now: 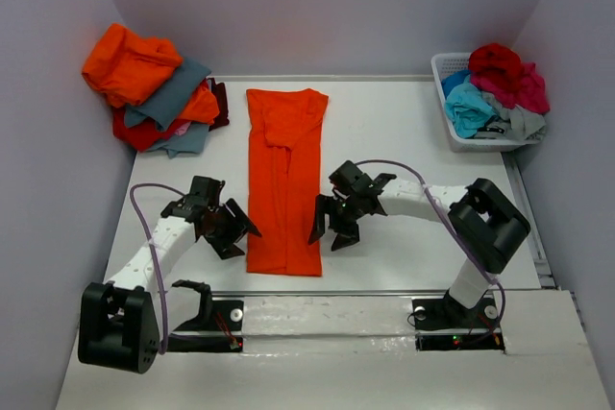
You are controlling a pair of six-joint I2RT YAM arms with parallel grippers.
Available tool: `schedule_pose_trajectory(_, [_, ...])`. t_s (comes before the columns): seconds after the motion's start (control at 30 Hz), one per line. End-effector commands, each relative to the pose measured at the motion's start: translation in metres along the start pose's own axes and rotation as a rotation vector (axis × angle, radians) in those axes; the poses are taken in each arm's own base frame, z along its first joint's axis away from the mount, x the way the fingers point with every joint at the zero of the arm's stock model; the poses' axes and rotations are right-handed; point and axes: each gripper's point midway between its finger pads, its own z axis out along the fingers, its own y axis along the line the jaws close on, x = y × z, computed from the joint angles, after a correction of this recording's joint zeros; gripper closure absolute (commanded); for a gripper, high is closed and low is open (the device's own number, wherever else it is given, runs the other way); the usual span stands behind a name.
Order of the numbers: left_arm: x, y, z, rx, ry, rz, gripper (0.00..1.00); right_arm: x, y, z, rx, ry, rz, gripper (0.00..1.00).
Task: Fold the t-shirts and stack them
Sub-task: Fold the tshirt
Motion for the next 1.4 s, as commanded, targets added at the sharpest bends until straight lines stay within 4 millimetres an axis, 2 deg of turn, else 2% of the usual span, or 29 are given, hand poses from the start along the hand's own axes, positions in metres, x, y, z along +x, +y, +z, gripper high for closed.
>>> schedule_pose_trajectory(0.0, [-0.004, -0.003, 0.001, 0.036, 0.014, -0.024, 0.27, -0.007, 0.031, -0.003, -0.191, 0.010, 0.032, 0.24])
schedule_pose_trajectory(0.13, [-0.007, 0.001, 0.001, 0.031, 0.021, -0.052, 0.26, -0.006, 0.040, -0.011, -0.293, 0.041, 0.062, 0.24])
schedule_pose_trajectory(0.3, [-0.011, 0.009, 0.004, -0.015, 0.050, -0.076, 0.26, -0.010, 0.036, -0.013, -0.298, 0.041, 0.091, 0.24])
schedule_pose_trajectory(0.43, [-0.013, 0.007, 0.005, -0.024, 0.077, -0.079, 0.25, -0.009, 0.037, -0.018, -0.312, 0.049, 0.101, 0.24])
schedule_pose_trajectory(0.57, [-0.011, 0.006, 0.008, -0.019, 0.118, -0.087, 0.25, -0.011, 0.038, -0.022, -0.316, 0.044, 0.110, 0.24])
schedule_pose_trajectory(0.73, [0.001, 0.008, 0.016, -0.009, 0.204, -0.084, 0.24, -0.009, 0.035, -0.026, -0.360, 0.062, 0.140, 0.24])
schedule_pose_trajectory(1.03, [0.013, 0.011, 0.022, -0.005, 0.292, -0.086, 0.25, -0.002, 0.028, -0.019, -0.389, 0.111, 0.177, 0.24])
schedule_pose_trajectory(1.37, [0.018, 0.004, 0.015, 0.033, 0.307, -0.092, 0.31, 0.008, 0.013, -0.009, -0.327, 0.184, 0.184, 0.24])
